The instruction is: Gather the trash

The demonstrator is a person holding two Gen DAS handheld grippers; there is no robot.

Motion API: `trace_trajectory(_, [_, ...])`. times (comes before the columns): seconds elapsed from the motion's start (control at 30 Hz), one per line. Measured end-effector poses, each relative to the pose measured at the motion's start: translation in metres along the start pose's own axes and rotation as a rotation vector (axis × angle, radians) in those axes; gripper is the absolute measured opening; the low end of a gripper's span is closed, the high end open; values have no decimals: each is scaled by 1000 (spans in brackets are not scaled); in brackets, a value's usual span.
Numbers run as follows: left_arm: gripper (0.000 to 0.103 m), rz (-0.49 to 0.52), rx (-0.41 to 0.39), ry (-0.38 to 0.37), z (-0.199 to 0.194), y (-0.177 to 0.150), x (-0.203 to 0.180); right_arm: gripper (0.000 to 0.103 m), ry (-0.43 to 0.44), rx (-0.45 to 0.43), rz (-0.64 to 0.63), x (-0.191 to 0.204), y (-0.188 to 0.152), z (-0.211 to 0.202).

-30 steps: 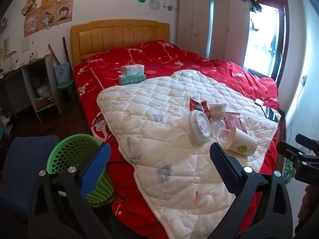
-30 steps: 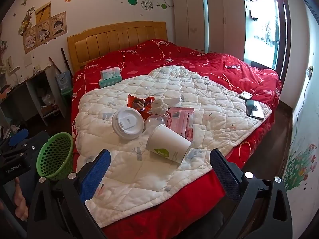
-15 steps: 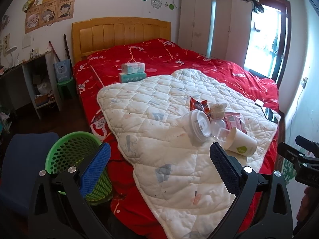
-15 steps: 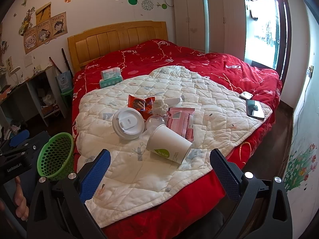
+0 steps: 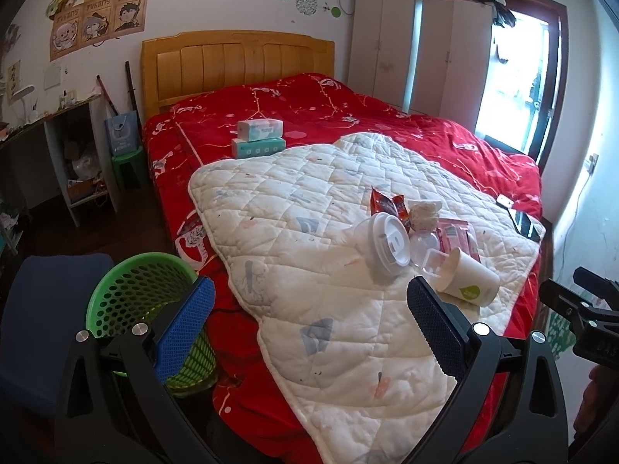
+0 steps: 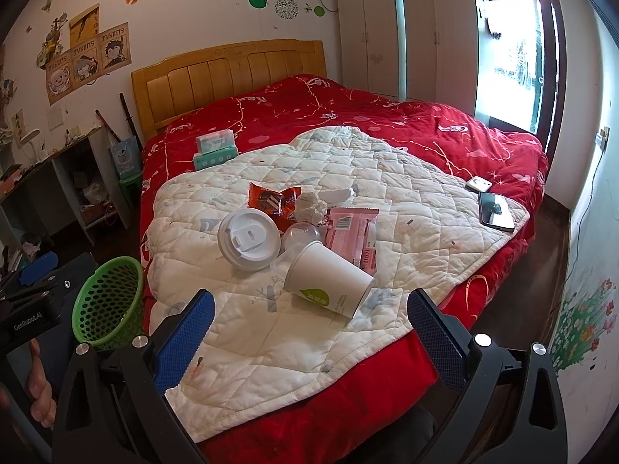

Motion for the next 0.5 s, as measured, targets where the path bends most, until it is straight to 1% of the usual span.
trace_trajectory(0.27, [98,2,0,-1,0,0,0,96,1,2,2,0,-1,1])
trace_trajectory(0.5, [98,1,6,-2,4,1,1,96,7,17,3,-2,-4,12])
Point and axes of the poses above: each gripper's, at about its wrist camera, not at the fingertips, and z roughly the way its jaws point, x to its left, y to its top, the point moved 9 cm from there along z, roughly the way its jaws point, and after that the axes turned 4 degrees about -z, right-handed, at the moved point
